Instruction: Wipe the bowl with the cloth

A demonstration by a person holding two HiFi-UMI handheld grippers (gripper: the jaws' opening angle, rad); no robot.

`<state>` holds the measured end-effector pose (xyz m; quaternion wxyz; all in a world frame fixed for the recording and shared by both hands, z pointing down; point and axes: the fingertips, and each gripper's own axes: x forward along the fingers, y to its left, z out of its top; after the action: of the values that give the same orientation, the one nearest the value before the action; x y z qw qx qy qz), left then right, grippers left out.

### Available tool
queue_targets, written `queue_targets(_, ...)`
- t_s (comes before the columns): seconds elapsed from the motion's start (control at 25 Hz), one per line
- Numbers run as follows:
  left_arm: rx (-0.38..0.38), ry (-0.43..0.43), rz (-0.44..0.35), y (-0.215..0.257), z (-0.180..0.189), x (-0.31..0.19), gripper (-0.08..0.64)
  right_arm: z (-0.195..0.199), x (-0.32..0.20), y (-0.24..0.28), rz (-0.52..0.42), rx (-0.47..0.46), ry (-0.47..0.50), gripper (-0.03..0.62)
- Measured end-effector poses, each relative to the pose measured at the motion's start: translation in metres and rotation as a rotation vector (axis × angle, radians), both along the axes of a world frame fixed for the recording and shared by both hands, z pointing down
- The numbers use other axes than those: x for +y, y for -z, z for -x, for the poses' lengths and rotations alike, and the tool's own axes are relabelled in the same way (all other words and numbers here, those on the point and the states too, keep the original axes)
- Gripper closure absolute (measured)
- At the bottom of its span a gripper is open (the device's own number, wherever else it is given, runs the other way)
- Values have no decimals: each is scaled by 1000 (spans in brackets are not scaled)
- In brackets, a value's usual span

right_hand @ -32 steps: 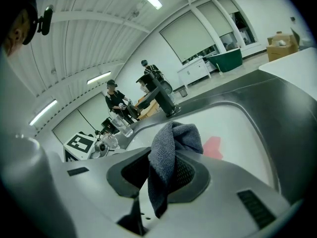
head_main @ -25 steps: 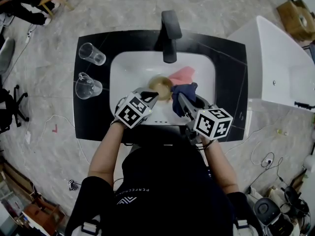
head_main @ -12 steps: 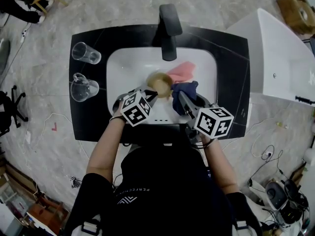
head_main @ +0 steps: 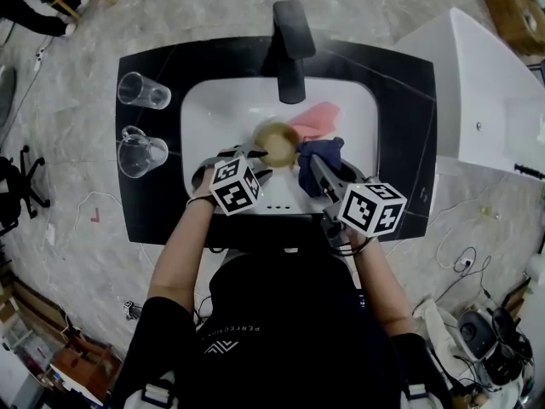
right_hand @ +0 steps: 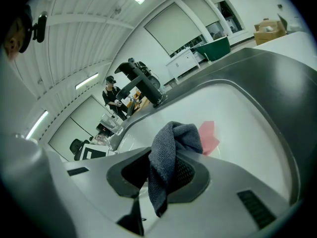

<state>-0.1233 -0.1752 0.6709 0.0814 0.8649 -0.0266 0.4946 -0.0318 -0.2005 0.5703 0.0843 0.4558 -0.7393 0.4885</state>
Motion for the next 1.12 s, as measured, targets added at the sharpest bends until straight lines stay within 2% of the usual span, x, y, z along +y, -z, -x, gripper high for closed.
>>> queue_targets(0.12, -13, -46, -45, -6, -6, 0, 393, -2, -1, -2, 6, 0, -6, 497)
queue_targets(0.36, -27, -82, -12, -14, -12, -1, 388, -5, -2, -9, 20, -4, -9, 497)
queue_targets(0.52, -88, -180, -40, -24, -10, 3, 391, -2, -2, -12, 31, -7, -4, 497)
queue_targets(0.68, -98, -241, -80, -29, -11, 4, 472, -1, -3, -12, 28, 3, 3, 497)
queue_targets(0.96, -42, -183, -69, -15, -20, 1, 541, -8, -4, -5, 12, -7, -15, 497)
queue_targets(1.12, -18, -127, -82, -3, -19, -5, 543, -10, -5, 7, -21, -23, 1, 497)
